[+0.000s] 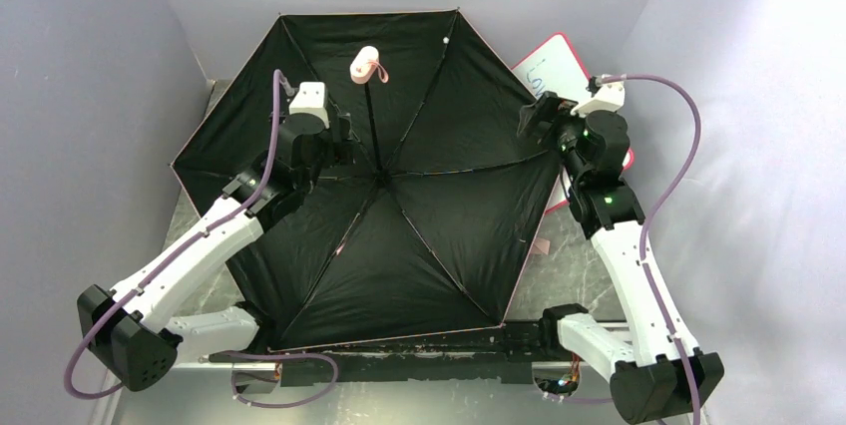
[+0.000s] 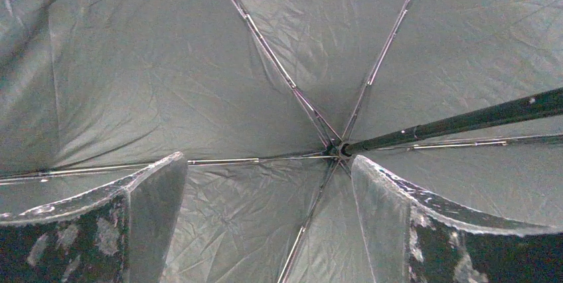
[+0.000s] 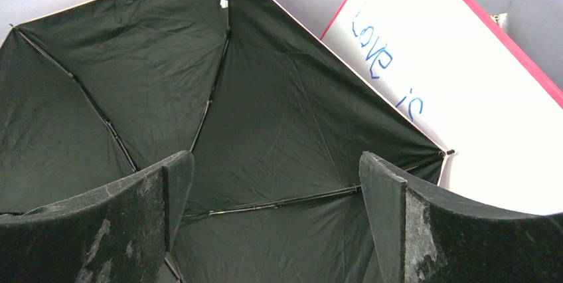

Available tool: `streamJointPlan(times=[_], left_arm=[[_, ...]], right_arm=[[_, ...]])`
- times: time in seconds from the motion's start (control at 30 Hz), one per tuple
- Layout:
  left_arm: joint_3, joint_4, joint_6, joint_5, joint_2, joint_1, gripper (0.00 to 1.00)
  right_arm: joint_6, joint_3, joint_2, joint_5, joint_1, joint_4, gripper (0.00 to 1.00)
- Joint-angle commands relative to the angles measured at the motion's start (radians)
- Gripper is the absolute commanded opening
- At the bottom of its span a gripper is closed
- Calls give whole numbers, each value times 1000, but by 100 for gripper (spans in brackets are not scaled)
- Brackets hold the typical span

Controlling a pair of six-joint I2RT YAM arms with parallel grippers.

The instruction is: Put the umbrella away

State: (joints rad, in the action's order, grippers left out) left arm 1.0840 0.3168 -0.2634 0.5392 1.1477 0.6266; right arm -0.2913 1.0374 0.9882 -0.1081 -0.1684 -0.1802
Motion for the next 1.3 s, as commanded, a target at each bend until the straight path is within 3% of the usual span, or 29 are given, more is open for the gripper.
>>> streamJointPlan(times=[0.0, 0.3, 0.4, 0.67, 0.73, 0.9, 1.27], left_arm=[[40, 28, -41, 69, 2, 12, 97], [41, 54, -33, 60, -6, 15, 96], [36, 54, -26, 76, -11, 16, 96], [75, 101, -29, 66, 5, 15, 96], [58, 101, -36, 70, -10, 14, 96], [47, 122, -36, 86, -29, 6, 97], [13, 151, -58, -113, -14, -194, 97]], right_arm=[[-9, -6, -54, -28, 13, 2, 100], [-78, -4, -50, -135, 15, -69, 100], [-36, -18, -30, -13, 16, -50, 100], [7, -96, 54, 540, 6, 108, 100], [16, -97, 109, 547, -59, 139, 100], [84, -79, 228, 339, -351, 240, 99], [167, -108, 506, 431, -516, 746, 99]])
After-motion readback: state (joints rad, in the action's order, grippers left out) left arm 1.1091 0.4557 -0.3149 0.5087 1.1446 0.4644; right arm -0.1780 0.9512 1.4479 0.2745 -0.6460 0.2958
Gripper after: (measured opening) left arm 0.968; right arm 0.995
